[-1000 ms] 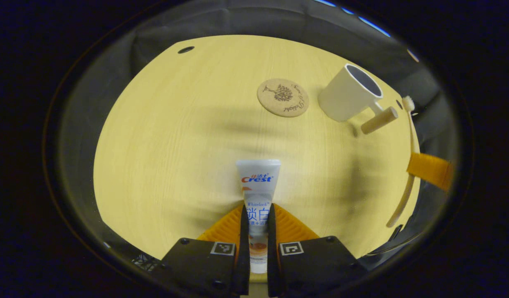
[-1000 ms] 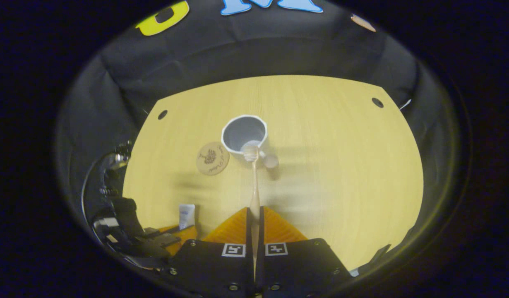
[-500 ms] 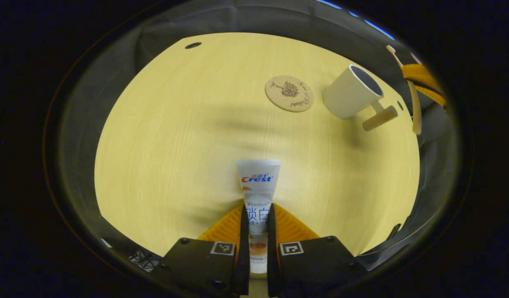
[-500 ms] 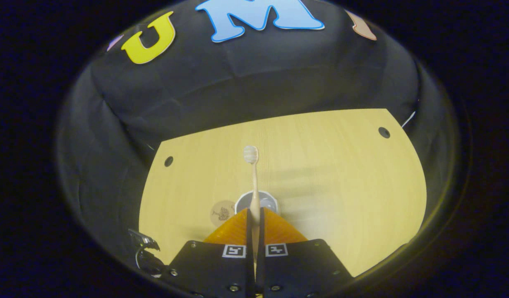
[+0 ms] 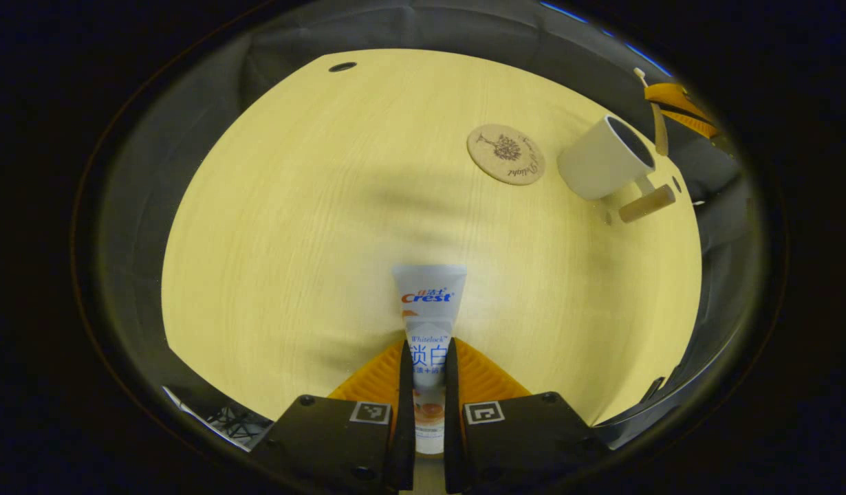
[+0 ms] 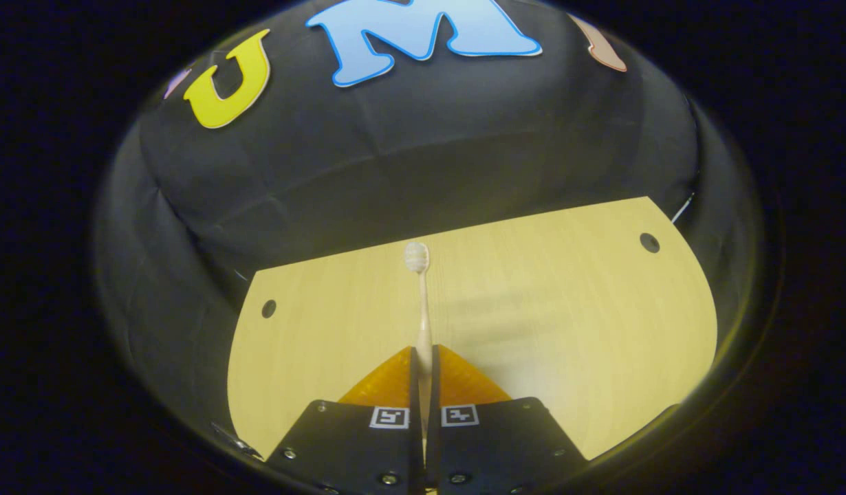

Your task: Put the toothbrush and toothpaste on the desktop into the cup, then pick up the cup and place it on the coaster on the desktop.

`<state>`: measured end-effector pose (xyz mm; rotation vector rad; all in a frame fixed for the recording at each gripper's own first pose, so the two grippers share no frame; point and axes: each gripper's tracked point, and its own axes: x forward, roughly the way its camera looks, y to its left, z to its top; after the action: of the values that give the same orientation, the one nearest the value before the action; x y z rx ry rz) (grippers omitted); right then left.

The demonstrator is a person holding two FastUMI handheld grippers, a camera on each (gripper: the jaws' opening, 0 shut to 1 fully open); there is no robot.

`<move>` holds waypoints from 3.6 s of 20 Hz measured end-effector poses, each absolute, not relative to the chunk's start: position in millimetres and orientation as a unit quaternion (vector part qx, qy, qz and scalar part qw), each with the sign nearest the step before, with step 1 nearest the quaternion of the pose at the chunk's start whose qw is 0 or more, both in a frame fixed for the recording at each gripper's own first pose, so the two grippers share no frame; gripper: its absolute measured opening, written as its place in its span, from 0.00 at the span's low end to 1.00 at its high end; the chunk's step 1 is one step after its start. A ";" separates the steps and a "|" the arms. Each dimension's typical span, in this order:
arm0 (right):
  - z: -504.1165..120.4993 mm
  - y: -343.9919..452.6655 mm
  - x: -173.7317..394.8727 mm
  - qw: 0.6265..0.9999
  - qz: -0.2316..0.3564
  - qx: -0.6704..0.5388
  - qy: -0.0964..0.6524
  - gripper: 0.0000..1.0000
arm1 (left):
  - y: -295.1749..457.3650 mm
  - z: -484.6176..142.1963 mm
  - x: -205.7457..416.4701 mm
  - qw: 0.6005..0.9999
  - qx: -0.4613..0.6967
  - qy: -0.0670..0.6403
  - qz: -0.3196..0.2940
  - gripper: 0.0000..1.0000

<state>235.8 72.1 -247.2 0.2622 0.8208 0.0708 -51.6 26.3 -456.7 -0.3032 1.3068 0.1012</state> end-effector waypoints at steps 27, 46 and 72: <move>-294.6 82.8 172.2 0.940 0.080 0.052 0.327 0.16 | 50.8 -400.9 20.2 0.831 -0.143 0.534 0.056 0.25; -292.2 6.0 49.2 0.938 0.021 0.076 0.337 0.17 | -29.8 -314.9 158.1 0.882 -0.100 0.459 -0.038 0.24; -313.8 -115.0 5.4 0.918 -0.092 0.106 0.372 0.17 | -147.1 -299.8 275.9 0.917 -0.076 0.381 -0.088 0.24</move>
<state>5.4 -115.0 -313.8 0.2171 0.7658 -0.1887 275.9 -147.1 -299.8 -0.1555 0.7839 -0.1804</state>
